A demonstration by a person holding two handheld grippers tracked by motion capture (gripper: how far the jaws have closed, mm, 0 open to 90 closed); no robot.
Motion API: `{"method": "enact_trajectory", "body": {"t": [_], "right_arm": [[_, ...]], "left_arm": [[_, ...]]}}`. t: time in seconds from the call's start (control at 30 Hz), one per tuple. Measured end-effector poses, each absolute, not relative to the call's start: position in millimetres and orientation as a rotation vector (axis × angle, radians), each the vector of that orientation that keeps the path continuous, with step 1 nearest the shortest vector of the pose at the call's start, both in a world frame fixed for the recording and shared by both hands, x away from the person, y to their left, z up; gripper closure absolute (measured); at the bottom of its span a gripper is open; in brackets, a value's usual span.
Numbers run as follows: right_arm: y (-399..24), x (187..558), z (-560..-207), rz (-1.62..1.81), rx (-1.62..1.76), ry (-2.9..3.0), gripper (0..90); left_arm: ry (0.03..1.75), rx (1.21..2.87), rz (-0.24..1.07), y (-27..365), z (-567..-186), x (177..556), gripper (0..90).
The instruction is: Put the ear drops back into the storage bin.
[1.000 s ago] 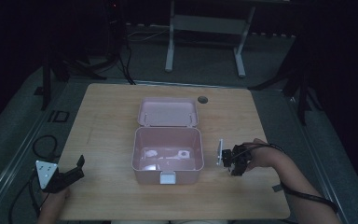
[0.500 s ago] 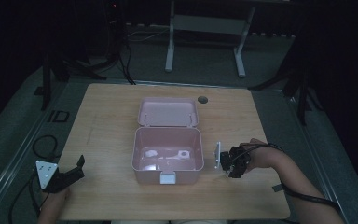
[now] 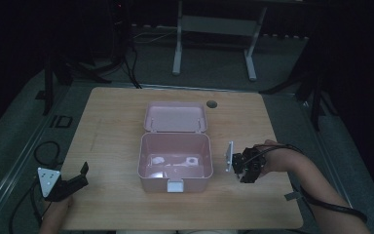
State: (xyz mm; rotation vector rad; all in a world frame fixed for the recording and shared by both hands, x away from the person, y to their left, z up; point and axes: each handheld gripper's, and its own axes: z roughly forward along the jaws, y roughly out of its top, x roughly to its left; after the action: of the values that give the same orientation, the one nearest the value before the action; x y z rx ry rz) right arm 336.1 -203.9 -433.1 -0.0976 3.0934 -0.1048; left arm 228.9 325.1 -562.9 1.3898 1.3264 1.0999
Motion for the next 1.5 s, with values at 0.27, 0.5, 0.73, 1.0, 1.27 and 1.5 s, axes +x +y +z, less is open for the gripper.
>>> {"method": "enact_trajectory", "body": {"t": [0.27, 0.5, 0.73, 1.0, 1.27, 1.5], "right_arm": [[-198.1, 332.3, -413.8, -0.119, -0.083, 3.095, 59.8], [-188.5, 330.2, -389.6, -0.110, -0.101, 3.084, 59.8], [-174.8, 330.7, -370.4, -0.109, -0.111, 3.076, 59.8], [-158.1, 334.8, -350.7, -0.070, -0.133, 3.063, 59.8], [-137.5, 338.3, -331.5, -0.063, -0.154, 3.026, 59.8], [-118.2, 339.0, -323.9, -0.044, -0.183, 3.010, 59.8]], "left_arm": [[1.328, 1.389, 1.100, 325.2, -562.9, 228.9, 0.3], [1.329, 1.387, 1.099, 325.2, -562.9, 229.1, 0.3], [1.328, 1.388, 1.098, 325.3, -562.8, 228.9, 0.3], [1.326, 1.389, 1.095, 325.5, -562.8, 228.9, 0.3], [1.327, 1.389, 1.094, 325.5, -562.8, 228.9, 0.3], [1.325, 1.389, 1.089, 325.8, -562.8, 228.9, 0.4]]}}
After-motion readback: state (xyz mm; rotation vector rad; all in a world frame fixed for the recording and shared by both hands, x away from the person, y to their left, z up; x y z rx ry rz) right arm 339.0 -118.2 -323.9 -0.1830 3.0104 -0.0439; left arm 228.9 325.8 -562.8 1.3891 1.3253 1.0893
